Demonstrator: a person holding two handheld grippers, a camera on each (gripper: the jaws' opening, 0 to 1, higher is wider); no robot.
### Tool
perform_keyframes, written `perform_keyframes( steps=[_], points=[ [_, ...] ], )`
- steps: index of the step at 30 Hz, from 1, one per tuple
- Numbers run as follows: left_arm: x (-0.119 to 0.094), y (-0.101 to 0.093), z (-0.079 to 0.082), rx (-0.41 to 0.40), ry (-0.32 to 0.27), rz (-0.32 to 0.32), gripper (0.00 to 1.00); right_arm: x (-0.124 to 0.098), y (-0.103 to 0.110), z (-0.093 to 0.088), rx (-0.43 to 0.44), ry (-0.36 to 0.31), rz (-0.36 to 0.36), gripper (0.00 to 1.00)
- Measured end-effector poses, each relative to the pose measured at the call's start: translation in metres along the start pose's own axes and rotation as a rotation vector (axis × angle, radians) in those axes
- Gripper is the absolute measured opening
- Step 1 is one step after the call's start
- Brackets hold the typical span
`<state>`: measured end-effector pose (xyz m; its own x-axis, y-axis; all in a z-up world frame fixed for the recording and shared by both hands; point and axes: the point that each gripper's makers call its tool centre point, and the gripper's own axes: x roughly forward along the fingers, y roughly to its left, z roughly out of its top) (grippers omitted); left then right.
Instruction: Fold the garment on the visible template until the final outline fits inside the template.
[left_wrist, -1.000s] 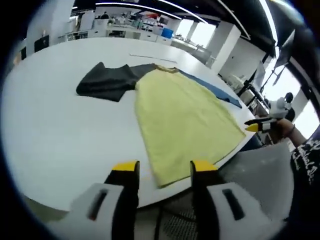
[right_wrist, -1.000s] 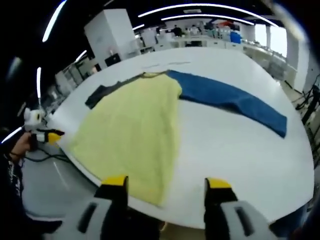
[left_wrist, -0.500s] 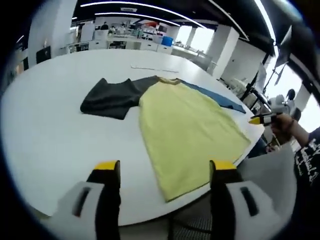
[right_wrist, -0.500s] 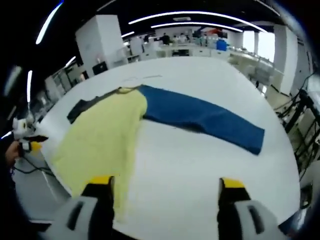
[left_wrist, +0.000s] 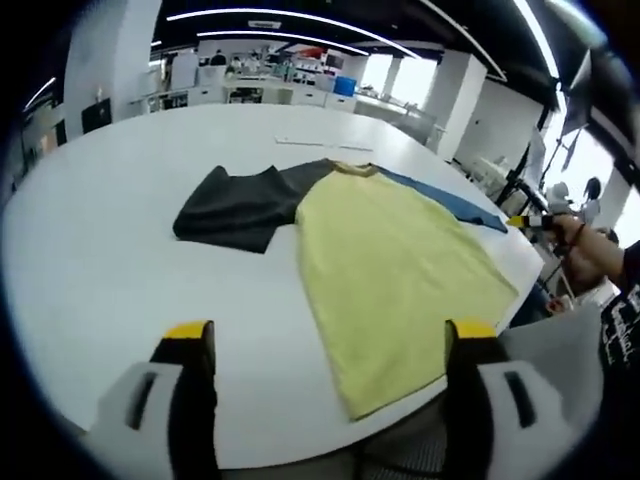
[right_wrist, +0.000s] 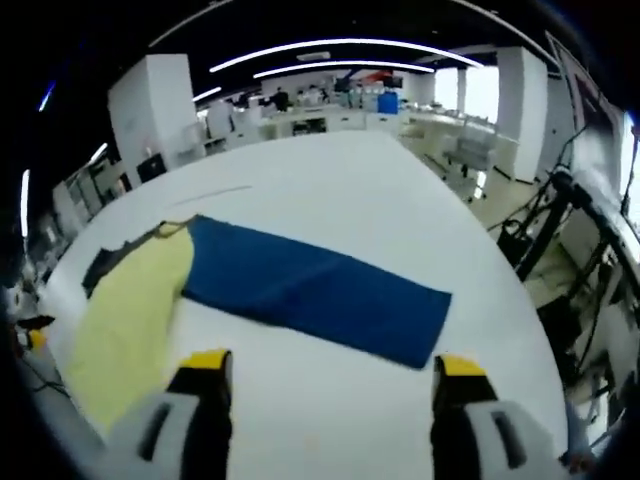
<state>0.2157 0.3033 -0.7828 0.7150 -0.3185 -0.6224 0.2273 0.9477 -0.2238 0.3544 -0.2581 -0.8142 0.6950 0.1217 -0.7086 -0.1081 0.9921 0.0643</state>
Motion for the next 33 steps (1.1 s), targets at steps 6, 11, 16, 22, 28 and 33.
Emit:
perform_keyframes(
  steps=[6, 11, 16, 22, 28, 33],
  points=[
    [0.005, 0.005, 0.007, -0.015, -0.006, 0.010, 0.98, 0.026, -0.027, -0.008, 0.119, 0.031, -0.005, 0.76],
    [0.007, 0.007, 0.008, -0.019, -0.003, 0.014, 0.98, 0.028, -0.038, -0.009, 0.115, 0.049, -0.047, 0.72],
    [0.010, 0.008, 0.006, -0.014, 0.012, 0.018, 0.96, 0.022, -0.041, -0.008, 0.130, 0.045, -0.082, 0.66],
    [0.013, 0.006, 0.005, -0.013, 0.020, 0.018, 0.93, 0.028, -0.056, -0.010, 0.118, 0.063, -0.109, 0.56],
    [0.012, 0.005, 0.009, 0.014, 0.010, 0.050, 0.88, 0.024, -0.063, -0.016, 0.095, 0.082, -0.167, 0.43],
    [0.010, 0.011, 0.009, 0.029, 0.020, 0.077, 0.85, 0.023, -0.061, -0.017, 0.126, 0.079, -0.184, 0.38]
  ],
)
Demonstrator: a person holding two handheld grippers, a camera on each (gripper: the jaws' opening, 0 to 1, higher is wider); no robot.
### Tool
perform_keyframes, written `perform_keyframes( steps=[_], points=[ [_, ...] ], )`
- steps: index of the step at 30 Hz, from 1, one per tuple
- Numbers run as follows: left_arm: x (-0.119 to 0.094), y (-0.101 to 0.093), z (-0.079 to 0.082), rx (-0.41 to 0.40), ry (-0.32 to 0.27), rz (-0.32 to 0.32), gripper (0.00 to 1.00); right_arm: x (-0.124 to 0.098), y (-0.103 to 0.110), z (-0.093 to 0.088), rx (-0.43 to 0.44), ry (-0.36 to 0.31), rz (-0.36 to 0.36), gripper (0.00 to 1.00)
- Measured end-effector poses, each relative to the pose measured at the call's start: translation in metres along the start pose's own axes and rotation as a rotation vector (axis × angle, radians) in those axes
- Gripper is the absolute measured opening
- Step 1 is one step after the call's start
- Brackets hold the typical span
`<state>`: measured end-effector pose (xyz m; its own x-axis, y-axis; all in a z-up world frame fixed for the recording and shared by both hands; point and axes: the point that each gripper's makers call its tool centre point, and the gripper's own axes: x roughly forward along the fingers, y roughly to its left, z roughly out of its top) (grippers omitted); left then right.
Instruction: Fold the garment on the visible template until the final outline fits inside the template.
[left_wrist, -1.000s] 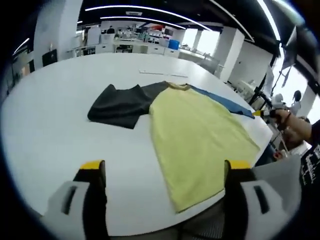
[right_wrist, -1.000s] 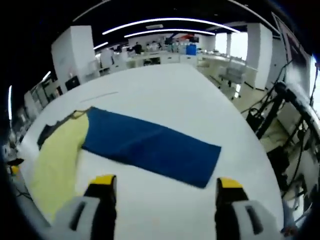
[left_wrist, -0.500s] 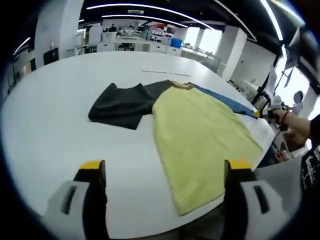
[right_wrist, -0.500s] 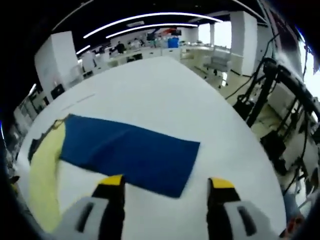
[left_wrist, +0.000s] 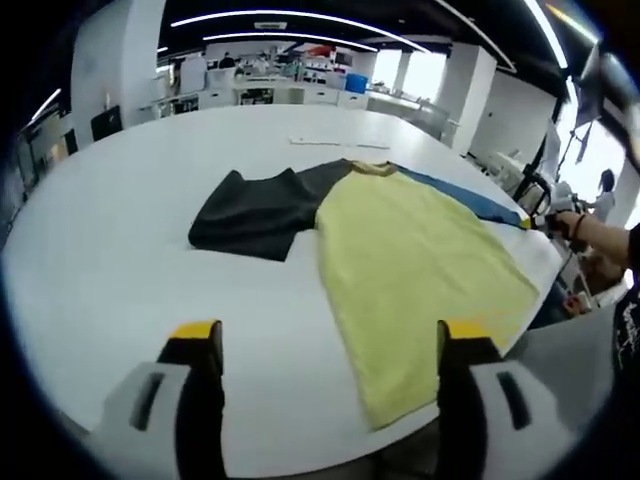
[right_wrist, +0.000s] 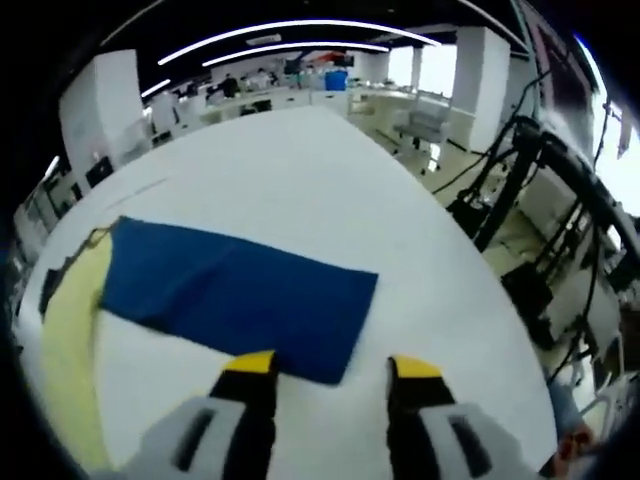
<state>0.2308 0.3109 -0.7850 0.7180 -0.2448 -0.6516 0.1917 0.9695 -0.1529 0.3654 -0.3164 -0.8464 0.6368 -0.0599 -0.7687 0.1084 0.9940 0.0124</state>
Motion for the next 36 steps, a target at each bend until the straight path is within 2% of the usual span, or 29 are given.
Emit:
perform_keyframes(
  steps=[9, 14, 26, 32, 36],
  points=[
    [-0.003, -0.006, -0.008, -0.004, 0.008, -0.009, 0.80, -0.008, 0.004, -0.003, 0.041, 0.047, -0.020, 0.16],
    [-0.004, -0.004, -0.011, -0.001, 0.016, -0.015, 0.79, -0.002, -0.002, 0.000, 0.046, 0.049, -0.019, 0.06],
    [-0.004, 0.004, -0.013, 0.010, 0.016, -0.023, 0.78, -0.001, 0.001, 0.000, 0.071, 0.056, -0.005, 0.00],
    [-0.004, 0.005, -0.013, 0.023, 0.018, -0.024, 0.79, 0.000, 0.000, 0.004, 0.042, 0.048, -0.002, 0.00],
    [-0.005, 0.006, -0.013, 0.021, 0.013, -0.024, 0.79, -0.010, 0.007, 0.003, 0.036, 0.039, -0.007, 0.00]
  ],
)
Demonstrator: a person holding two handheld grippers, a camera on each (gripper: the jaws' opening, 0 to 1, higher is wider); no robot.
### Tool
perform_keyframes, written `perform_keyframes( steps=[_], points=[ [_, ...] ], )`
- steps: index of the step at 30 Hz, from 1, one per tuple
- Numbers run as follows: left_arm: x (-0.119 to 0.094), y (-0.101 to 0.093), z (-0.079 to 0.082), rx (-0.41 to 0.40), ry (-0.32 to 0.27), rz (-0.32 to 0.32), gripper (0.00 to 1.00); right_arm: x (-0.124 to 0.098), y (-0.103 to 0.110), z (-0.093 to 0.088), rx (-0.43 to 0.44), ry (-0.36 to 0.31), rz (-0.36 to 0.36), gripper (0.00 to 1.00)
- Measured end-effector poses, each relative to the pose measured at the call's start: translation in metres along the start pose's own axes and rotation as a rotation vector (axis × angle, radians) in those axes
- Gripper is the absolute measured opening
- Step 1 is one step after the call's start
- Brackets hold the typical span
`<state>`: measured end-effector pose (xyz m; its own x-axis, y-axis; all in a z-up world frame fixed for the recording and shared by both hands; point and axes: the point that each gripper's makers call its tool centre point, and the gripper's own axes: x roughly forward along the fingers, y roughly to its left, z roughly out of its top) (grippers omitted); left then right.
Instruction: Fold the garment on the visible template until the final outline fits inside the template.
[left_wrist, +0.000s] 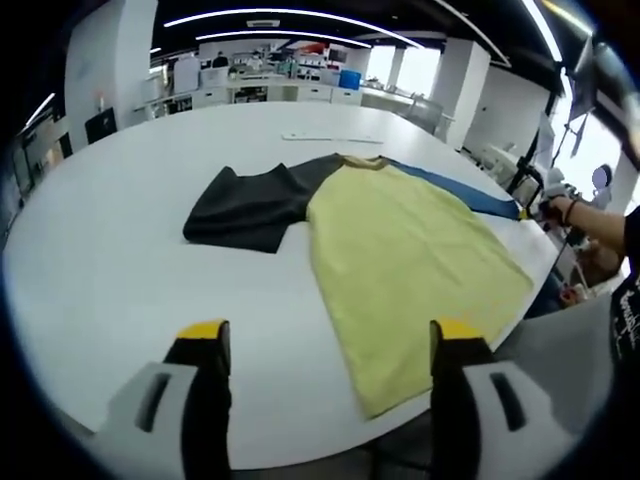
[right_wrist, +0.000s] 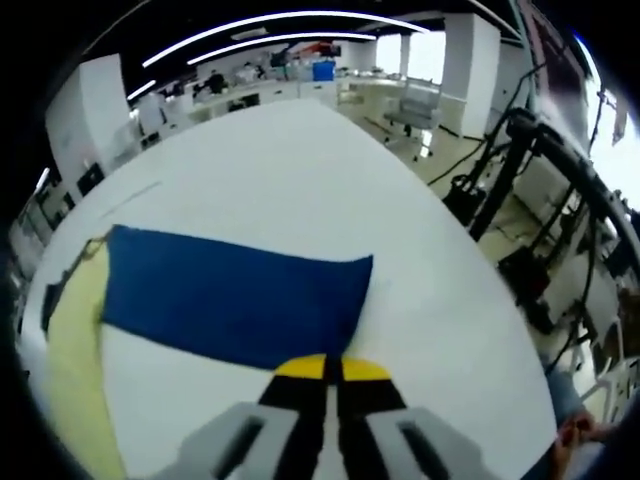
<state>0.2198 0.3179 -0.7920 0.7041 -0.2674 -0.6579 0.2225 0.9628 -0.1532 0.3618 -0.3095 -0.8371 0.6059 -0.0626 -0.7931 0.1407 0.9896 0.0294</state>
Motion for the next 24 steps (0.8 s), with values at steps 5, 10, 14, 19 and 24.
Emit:
perform_keyframes(
  steps=[5, 10, 14, 19, 24],
  points=[
    [-0.001, -0.002, 0.002, -0.001, -0.006, -0.003, 0.79, -0.001, 0.002, 0.008, -0.010, -0.022, 0.002, 0.00],
    [-0.002, -0.004, 0.003, -0.001, -0.008, 0.004, 0.81, -0.010, 0.009, 0.022, -0.036, -0.051, 0.021, 0.00],
    [-0.003, -0.008, 0.004, 0.003, -0.010, -0.003, 0.81, -0.008, 0.018, 0.032, -0.062, -0.065, 0.039, 0.00],
    [-0.005, -0.011, 0.004, 0.007, -0.009, -0.002, 0.82, -0.013, 0.030, 0.047, -0.088, -0.082, 0.065, 0.00],
    [-0.007, -0.011, 0.004, 0.006, -0.011, 0.000, 0.81, -0.015, 0.044, 0.056, -0.124, -0.090, 0.079, 0.00]
  ],
)
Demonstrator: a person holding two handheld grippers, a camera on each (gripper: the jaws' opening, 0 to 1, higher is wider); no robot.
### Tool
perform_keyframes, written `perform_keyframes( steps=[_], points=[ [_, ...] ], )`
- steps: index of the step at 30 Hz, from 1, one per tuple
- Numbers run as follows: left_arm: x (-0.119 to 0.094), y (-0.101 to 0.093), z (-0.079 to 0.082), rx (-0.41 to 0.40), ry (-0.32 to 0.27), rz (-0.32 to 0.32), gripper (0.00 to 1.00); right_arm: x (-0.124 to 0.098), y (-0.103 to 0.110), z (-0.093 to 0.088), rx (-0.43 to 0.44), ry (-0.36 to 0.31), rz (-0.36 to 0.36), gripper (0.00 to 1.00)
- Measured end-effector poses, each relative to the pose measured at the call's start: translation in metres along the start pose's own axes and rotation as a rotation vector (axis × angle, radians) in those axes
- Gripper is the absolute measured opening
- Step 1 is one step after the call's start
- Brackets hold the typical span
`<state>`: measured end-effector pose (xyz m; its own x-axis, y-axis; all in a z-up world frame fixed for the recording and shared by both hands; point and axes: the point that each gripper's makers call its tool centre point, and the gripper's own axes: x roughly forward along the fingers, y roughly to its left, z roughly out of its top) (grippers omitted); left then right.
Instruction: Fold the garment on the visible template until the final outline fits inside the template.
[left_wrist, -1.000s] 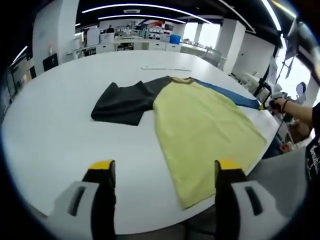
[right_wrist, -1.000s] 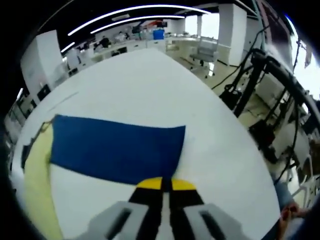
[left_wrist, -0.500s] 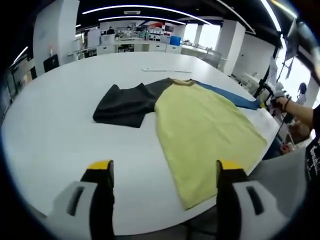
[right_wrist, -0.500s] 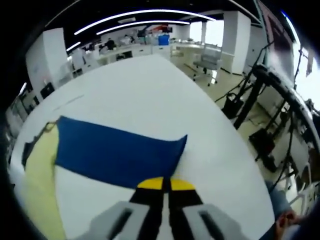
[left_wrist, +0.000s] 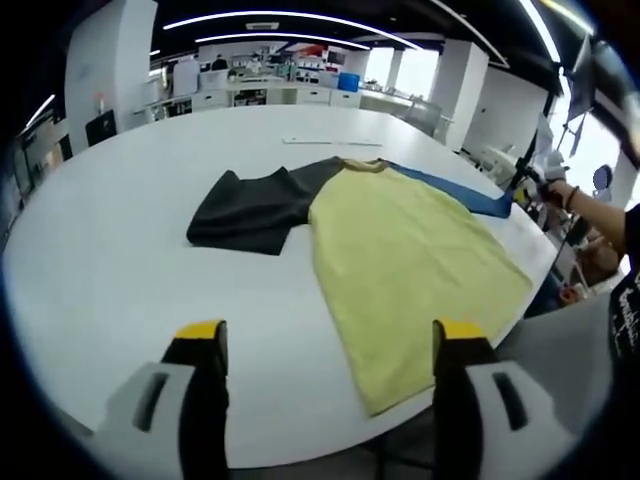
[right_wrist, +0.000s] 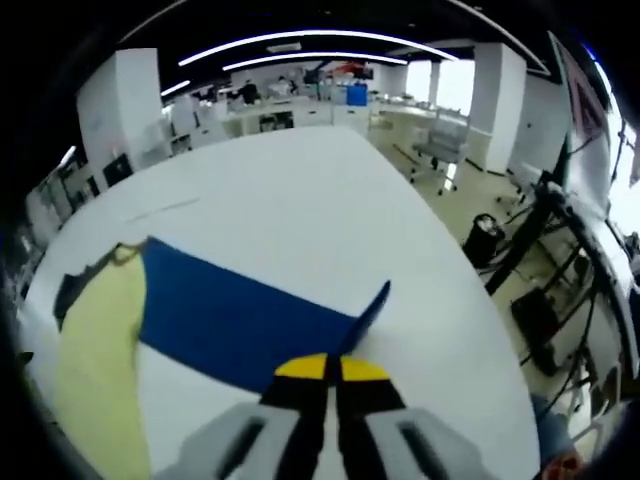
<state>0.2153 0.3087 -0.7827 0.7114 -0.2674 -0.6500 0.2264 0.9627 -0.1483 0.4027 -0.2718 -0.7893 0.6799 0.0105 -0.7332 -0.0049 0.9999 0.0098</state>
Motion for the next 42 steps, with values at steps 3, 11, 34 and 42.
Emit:
perform_keyframes(
  steps=[3, 11, 34, 42],
  points=[
    [0.000, -0.001, 0.002, -0.001, -0.006, -0.005, 0.81, -0.005, 0.014, 0.006, -0.009, -0.013, 0.017, 0.00],
    [0.000, 0.001, 0.003, 0.027, -0.005, -0.006, 0.82, 0.004, 0.032, 0.025, -0.065, -0.028, 0.068, 0.00],
    [-0.003, -0.001, 0.005, -0.008, -0.033, -0.031, 0.82, 0.006, 0.107, 0.046, -0.131, -0.048, 0.191, 0.00],
    [0.000, -0.004, 0.006, -0.006, -0.028, -0.032, 0.82, 0.009, 0.127, 0.051, -0.157, -0.040, 0.226, 0.00]
  ],
)
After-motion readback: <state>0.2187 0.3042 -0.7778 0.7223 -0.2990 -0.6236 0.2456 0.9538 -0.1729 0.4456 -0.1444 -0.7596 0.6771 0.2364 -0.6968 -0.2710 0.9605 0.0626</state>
